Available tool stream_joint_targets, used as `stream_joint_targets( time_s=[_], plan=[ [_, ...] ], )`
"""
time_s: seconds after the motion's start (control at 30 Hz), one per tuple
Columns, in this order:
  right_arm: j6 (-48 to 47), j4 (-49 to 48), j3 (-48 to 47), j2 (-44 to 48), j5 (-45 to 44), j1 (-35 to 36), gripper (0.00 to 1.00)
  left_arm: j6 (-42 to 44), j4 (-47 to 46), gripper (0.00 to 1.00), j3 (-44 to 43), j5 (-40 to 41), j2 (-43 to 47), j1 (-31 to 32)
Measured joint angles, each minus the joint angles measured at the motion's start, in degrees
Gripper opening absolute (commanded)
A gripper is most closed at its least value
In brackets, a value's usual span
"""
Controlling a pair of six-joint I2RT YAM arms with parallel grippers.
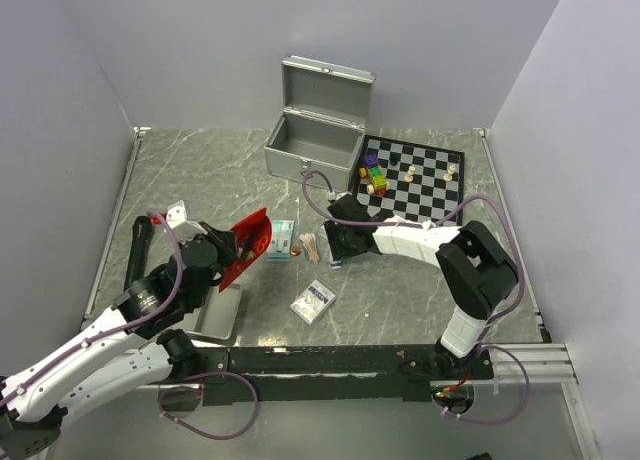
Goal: Organize the medicine kit
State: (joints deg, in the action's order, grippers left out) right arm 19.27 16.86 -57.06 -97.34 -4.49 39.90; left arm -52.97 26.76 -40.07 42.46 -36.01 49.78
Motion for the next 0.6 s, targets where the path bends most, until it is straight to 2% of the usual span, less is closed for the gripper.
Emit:
stream_joint_targets(
  time_s=[0.23, 0.53, 0.6],
  plan=[
    [0.57, 0.07, -0.37, -1.64, -0.48, -0.24, 0.41, 0.57, -0.83, 0.01, 0.57, -0.35, -0.11, 0.0],
    [0.87, -0.92, -0.17, -1.73, 0.31, -0.87, 0.01, 1.4, -2.54, 0.01, 0.96, -1.07, -1.14, 0.0],
    [1.05, -1.7, 0.63, -1.03, 0.66, -1.22, 0.0, 1.7, -2.93, 0.01, 0.96, -1.49, -1.68, 0.0]
  ],
)
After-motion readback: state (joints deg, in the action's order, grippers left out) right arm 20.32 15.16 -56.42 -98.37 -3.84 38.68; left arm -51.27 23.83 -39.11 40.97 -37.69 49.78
